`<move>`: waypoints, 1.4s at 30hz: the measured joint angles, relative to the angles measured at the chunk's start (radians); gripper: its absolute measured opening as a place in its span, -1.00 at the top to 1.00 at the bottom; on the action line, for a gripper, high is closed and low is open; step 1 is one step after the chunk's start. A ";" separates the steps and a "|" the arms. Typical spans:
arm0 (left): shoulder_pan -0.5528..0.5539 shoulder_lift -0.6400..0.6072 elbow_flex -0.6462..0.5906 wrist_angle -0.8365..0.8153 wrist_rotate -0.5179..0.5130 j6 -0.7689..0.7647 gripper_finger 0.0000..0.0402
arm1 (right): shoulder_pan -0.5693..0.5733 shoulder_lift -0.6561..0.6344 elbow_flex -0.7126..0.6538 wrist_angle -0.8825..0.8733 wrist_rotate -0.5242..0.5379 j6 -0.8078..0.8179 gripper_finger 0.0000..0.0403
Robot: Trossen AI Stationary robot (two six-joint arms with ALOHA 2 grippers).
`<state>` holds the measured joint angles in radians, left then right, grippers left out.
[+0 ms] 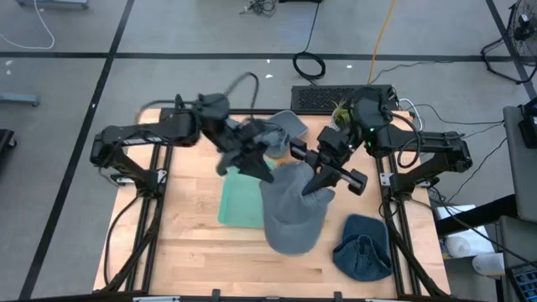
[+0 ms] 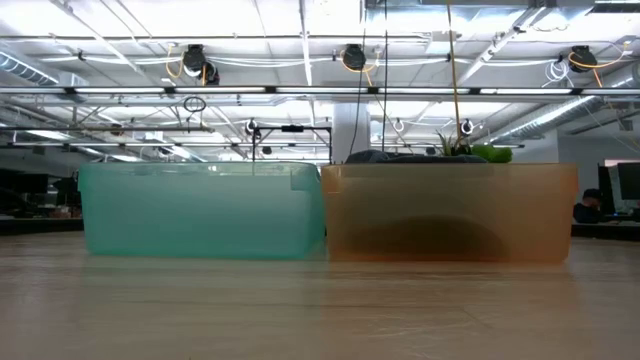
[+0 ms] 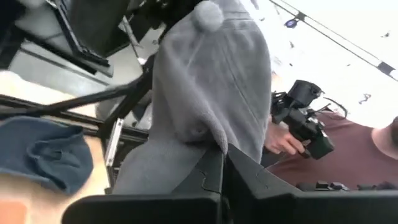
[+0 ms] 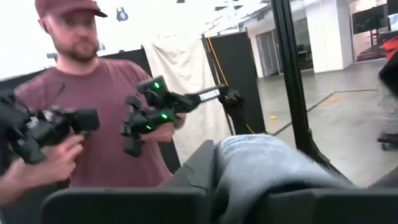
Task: Pick & Place hat
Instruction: Put the bottom gray cap into the blue bin
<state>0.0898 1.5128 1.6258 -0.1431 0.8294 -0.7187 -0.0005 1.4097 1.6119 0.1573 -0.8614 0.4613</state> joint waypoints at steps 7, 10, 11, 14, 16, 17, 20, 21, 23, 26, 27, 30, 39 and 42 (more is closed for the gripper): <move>0.040 -0.116 -0.001 -0.233 -0.021 0.117 0.99 | -0.011 -0.001 0.000 0.056 0.068 0.013 0.31; 0.056 -0.174 -0.001 -0.312 -0.045 0.157 0.99 | -0.020 -0.004 0.000 0.056 0.139 -0.012 0.16; 0.060 -0.185 -0.001 -0.325 -0.051 0.167 0.99 | -0.025 -0.005 0.000 0.053 0.159 -0.019 0.12; 0.076 -0.235 -0.002 -0.368 -0.074 0.187 0.99 | -0.044 -0.006 0.000 0.048 0.200 -0.048 0.03; 0.086 -0.260 -0.001 -0.361 -0.081 0.197 1.00 | -0.058 -0.006 0.000 0.046 0.243 -0.051 0.01; 0.091 -0.278 -0.001 -0.364 -0.088 0.199 1.00 | -0.064 -0.006 0.000 0.042 0.270 -0.051 0.00; 0.111 -0.325 -0.001 -0.364 -0.097 0.209 1.00 | -0.087 -0.007 0.000 0.020 0.377 -0.051 -0.01; 0.116 -0.338 -0.001 -0.364 -0.097 0.213 1.00 | -0.093 -0.007 0.000 0.007 0.418 -0.051 -0.01; 0.128 -0.364 -0.001 -0.366 -0.108 0.215 1.00 | -0.104 -0.007 0.000 -0.032 0.482 -0.021 -0.01; 0.146 -0.395 -0.001 -0.365 -0.124 0.214 1.00 | -0.121 -0.007 0.000 -0.107 0.498 0.056 -0.01; 0.152 -0.402 -0.001 -0.362 -0.124 0.216 1.00 | -0.125 -0.006 0.000 -0.136 0.499 0.084 -0.01; 0.170 -0.422 -0.001 -0.358 -0.130 0.218 1.00 | -0.126 0.014 0.000 -0.188 0.542 0.133 -0.01; 0.205 -0.444 -0.001 -0.221 -0.153 0.250 1.00 | -0.125 0.066 0.000 -0.209 0.552 0.156 -0.01; 0.215 -0.450 -0.001 -0.174 -0.153 0.252 1.00 | -0.125 0.078 0.000 -0.216 0.547 0.157 -0.01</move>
<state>0.3047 1.0627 1.6245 -0.3167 0.6766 -0.4663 -0.1253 1.4880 1.6120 -0.0589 -0.3142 0.6182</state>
